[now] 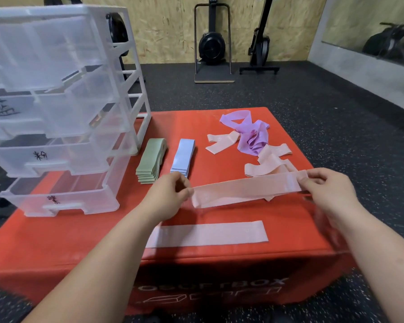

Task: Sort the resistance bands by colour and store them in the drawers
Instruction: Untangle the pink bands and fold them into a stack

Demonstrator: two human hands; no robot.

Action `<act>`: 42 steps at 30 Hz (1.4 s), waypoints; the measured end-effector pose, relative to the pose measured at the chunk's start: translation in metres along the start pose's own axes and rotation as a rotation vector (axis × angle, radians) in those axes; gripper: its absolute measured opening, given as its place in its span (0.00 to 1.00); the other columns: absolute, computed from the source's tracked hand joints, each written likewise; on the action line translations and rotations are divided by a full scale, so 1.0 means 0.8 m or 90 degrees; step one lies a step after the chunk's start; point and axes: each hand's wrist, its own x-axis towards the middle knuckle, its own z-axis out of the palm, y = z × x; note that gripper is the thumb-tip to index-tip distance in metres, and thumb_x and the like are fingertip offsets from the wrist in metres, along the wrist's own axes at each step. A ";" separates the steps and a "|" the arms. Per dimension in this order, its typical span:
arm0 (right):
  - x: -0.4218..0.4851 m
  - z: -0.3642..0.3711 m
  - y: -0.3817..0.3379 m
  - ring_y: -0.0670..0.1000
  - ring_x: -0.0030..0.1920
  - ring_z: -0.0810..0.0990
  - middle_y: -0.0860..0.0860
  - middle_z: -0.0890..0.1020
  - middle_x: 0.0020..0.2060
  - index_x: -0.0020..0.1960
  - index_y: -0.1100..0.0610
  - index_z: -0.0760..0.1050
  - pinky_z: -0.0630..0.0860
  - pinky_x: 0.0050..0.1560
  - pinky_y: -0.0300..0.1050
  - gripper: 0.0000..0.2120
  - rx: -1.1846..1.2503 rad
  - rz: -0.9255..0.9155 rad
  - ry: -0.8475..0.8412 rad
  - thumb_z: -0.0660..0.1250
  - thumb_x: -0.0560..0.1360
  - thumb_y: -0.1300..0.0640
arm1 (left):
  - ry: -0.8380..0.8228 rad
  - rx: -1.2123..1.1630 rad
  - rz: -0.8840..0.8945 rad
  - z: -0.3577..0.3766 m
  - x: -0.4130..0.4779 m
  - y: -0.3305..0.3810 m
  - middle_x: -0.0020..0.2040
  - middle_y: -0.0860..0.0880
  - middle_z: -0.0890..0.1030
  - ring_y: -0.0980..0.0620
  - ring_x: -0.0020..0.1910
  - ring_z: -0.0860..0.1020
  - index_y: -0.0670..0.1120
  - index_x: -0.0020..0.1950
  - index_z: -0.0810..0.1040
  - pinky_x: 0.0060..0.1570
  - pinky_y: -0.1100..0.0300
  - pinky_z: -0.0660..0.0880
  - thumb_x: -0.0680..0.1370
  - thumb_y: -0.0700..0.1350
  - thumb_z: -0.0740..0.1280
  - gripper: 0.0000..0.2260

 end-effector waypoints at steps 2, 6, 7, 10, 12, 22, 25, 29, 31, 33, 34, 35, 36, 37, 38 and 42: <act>-0.006 -0.001 -0.002 0.56 0.40 0.85 0.57 0.88 0.41 0.47 0.53 0.85 0.84 0.50 0.62 0.02 0.011 -0.011 -0.008 0.75 0.76 0.59 | 0.021 -0.073 -0.003 -0.010 -0.012 0.003 0.38 0.48 0.86 0.44 0.39 0.84 0.47 0.45 0.81 0.49 0.44 0.83 0.79 0.41 0.73 0.04; -0.020 0.002 -0.007 0.54 0.41 0.83 0.59 0.87 0.44 0.49 0.55 0.85 0.82 0.48 0.57 0.03 0.023 -0.023 -0.024 0.74 0.77 0.61 | 0.066 -0.163 -0.021 -0.023 -0.037 0.008 0.44 0.43 0.84 0.45 0.36 0.84 0.45 0.50 0.81 0.47 0.42 0.85 0.81 0.40 0.73 0.02; -0.024 0.005 -0.008 0.54 0.41 0.83 0.59 0.87 0.44 0.49 0.56 0.85 0.82 0.47 0.56 0.03 0.024 -0.025 -0.030 0.74 0.77 0.62 | 0.079 -0.169 -0.019 -0.025 -0.041 0.009 0.45 0.44 0.84 0.44 0.38 0.84 0.47 0.51 0.81 0.48 0.42 0.85 0.81 0.41 0.73 0.03; -0.037 0.018 -0.009 0.51 0.39 0.82 0.54 0.86 0.39 0.53 0.57 0.84 0.79 0.46 0.50 0.06 -0.007 -0.031 -0.047 0.74 0.76 0.63 | 0.106 -0.174 0.005 -0.030 -0.051 0.014 0.45 0.47 0.83 0.44 0.43 0.84 0.49 0.53 0.80 0.51 0.46 0.84 0.80 0.40 0.73 0.05; -0.047 0.031 -0.013 0.49 0.40 0.82 0.47 0.84 0.39 0.53 0.54 0.82 0.77 0.49 0.47 0.07 -0.129 -0.087 -0.051 0.75 0.75 0.59 | 0.123 -0.158 0.039 -0.030 -0.056 0.022 0.44 0.50 0.83 0.49 0.42 0.83 0.51 0.53 0.80 0.49 0.51 0.82 0.80 0.40 0.72 0.07; -0.120 0.122 -0.097 0.40 0.62 0.78 0.34 0.83 0.56 0.67 0.40 0.78 0.76 0.61 0.44 0.20 -0.160 -0.427 -0.299 0.74 0.76 0.52 | 0.109 -0.214 0.193 -0.002 -0.062 0.073 0.39 0.51 0.84 0.47 0.42 0.83 0.54 0.49 0.81 0.50 0.47 0.82 0.75 0.39 0.78 0.11; -0.118 0.127 -0.112 0.41 0.50 0.84 0.40 0.86 0.45 0.56 0.42 0.84 0.81 0.56 0.48 0.13 -0.100 -0.387 -0.268 0.75 0.75 0.57 | 0.143 -0.264 0.177 0.002 -0.059 0.074 0.41 0.50 0.84 0.48 0.43 0.83 0.54 0.52 0.81 0.49 0.53 0.81 0.75 0.43 0.80 0.12; -0.116 0.121 -0.137 0.46 0.47 0.86 0.44 0.87 0.43 0.49 0.47 0.86 0.82 0.55 0.51 0.09 0.015 -0.374 -0.247 0.75 0.76 0.61 | 0.158 -0.296 0.143 -0.002 -0.054 0.070 0.44 0.53 0.84 0.52 0.43 0.81 0.51 0.57 0.82 0.46 0.58 0.77 0.79 0.45 0.77 0.09; -0.118 0.118 -0.150 0.48 0.49 0.87 0.47 0.88 0.46 0.50 0.51 0.86 0.83 0.56 0.49 0.08 0.096 -0.361 -0.240 0.74 0.77 0.64 | 0.096 -0.295 0.136 0.000 -0.053 0.067 0.39 0.59 0.83 0.59 0.39 0.79 0.47 0.55 0.83 0.43 0.63 0.74 0.80 0.43 0.75 0.05; -0.122 0.113 -0.163 0.48 0.50 0.87 0.49 0.88 0.47 0.51 0.55 0.86 0.82 0.55 0.47 0.07 0.173 -0.350 -0.226 0.74 0.77 0.65 | 0.047 -0.252 0.150 0.005 -0.051 0.063 0.40 0.60 0.84 0.59 0.41 0.81 0.46 0.52 0.83 0.46 0.58 0.78 0.80 0.43 0.74 0.03; -0.124 0.109 -0.170 0.48 0.49 0.86 0.50 0.88 0.47 0.52 0.56 0.85 0.82 0.55 0.48 0.07 0.213 -0.343 -0.223 0.73 0.78 0.65 | 0.031 -0.229 0.158 0.007 -0.050 0.061 0.43 0.58 0.85 0.56 0.45 0.83 0.47 0.52 0.84 0.50 0.52 0.81 0.80 0.44 0.74 0.03; -0.127 0.105 -0.176 0.49 0.49 0.86 0.51 0.88 0.46 0.52 0.56 0.85 0.83 0.55 0.50 0.06 0.253 -0.336 -0.222 0.73 0.78 0.66 | 0.019 -0.211 0.159 0.008 -0.050 0.059 0.45 0.56 0.86 0.53 0.47 0.84 0.49 0.53 0.84 0.53 0.48 0.81 0.80 0.45 0.74 0.03; -0.130 0.100 -0.182 0.50 0.48 0.86 0.52 0.88 0.46 0.51 0.56 0.85 0.84 0.54 0.51 0.06 0.288 -0.330 -0.218 0.73 0.78 0.66 | 0.010 -0.203 0.153 0.008 -0.050 0.058 0.46 0.55 0.87 0.52 0.48 0.85 0.51 0.53 0.84 0.53 0.46 0.82 0.80 0.46 0.74 0.03; -0.133 0.094 -0.187 0.51 0.47 0.86 0.52 0.88 0.45 0.51 0.57 0.85 0.84 0.53 0.52 0.06 0.314 -0.327 -0.204 0.72 0.78 0.66 | 0.007 -0.201 0.142 0.008 -0.050 0.056 0.46 0.55 0.87 0.52 0.48 0.85 0.53 0.53 0.84 0.52 0.46 0.82 0.80 0.46 0.73 0.03; -0.134 0.088 -0.190 0.52 0.47 0.85 0.52 0.87 0.44 0.52 0.57 0.84 0.85 0.53 0.53 0.06 0.336 -0.322 -0.183 0.72 0.78 0.66 | 0.008 -0.197 0.131 0.007 -0.050 0.054 0.44 0.54 0.86 0.52 0.45 0.84 0.53 0.52 0.84 0.50 0.45 0.82 0.80 0.46 0.74 0.03; -0.131 0.058 -0.192 0.52 0.43 0.85 0.49 0.86 0.40 0.52 0.55 0.84 0.85 0.50 0.51 0.04 0.421 -0.239 -0.092 0.73 0.79 0.63 | 0.002 -0.125 0.127 -0.006 -0.053 0.042 0.38 0.49 0.84 0.49 0.35 0.79 0.52 0.47 0.82 0.40 0.46 0.78 0.79 0.48 0.73 0.02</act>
